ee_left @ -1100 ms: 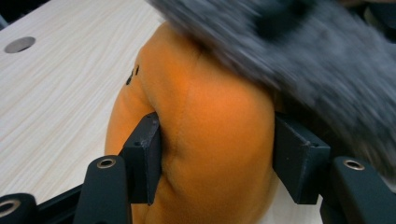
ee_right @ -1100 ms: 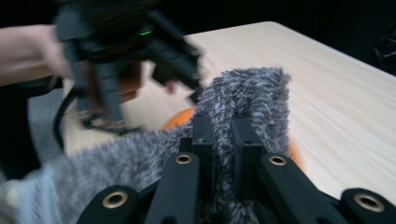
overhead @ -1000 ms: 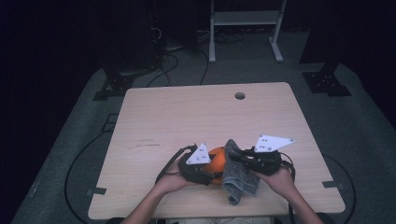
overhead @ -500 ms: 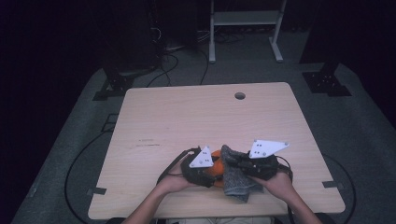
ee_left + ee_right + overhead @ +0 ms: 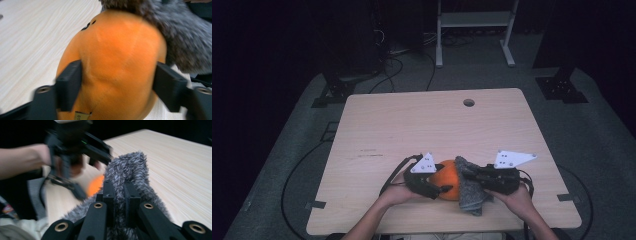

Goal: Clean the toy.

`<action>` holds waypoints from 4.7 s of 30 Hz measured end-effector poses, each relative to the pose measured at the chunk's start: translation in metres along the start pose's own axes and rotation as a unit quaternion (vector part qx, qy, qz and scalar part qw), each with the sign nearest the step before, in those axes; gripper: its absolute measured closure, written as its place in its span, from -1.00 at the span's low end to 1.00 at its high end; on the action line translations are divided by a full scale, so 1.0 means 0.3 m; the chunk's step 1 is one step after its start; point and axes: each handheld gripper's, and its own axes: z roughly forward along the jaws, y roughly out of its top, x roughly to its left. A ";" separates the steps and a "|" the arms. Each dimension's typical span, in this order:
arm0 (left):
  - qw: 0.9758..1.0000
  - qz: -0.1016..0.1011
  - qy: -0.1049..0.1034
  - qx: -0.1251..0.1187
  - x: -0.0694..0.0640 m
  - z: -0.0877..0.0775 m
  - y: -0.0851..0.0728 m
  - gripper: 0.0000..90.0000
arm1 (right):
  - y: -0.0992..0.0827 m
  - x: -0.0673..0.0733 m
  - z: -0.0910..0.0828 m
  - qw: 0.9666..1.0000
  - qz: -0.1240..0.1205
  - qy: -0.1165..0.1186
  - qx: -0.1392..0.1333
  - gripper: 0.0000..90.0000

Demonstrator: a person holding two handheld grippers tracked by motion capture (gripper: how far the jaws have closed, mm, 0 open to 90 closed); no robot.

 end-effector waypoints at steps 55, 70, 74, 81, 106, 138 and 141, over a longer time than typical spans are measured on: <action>0.997 -0.055 0.040 0.026 0.034 -0.031 -0.021 -0.26 | -0.130 -0.160 -0.204 0.990 0.047 -0.125 0.047 0.80; 0.999 -0.034 0.031 0.019 0.024 -0.038 0.003 -0.41 | -0.213 -0.230 -0.258 0.985 0.080 -0.145 0.050 0.30; 0.999 -0.021 0.032 0.013 0.021 -0.043 0.021 -0.48 | -0.195 -0.234 -0.255 0.985 0.079 -0.149 0.036 0.20; 0.999 0.005 0.032 0.000 0.043 -0.016 0.062 -0.59 | -0.196 -0.232 -0.238 0.987 0.080 -0.137 0.030 0.18; 0.992 -0.063 0.106 0.007 0.161 -0.014 0.063 -0.44 | -0.179 -0.218 -0.223 0.989 0.070 -0.126 0.004 0.07; 0.980 -0.110 0.164 -0.005 0.109 -0.271 -0.162 -0.77 | -0.200 -0.227 -0.241 0.984 0.095 -0.148 0.002 -0.14; 0.979 -0.114 0.167 -0.005 0.109 -0.284 -0.175 -0.77 | -0.205 -0.224 -0.235 0.985 0.096 -0.146 0.004 -0.15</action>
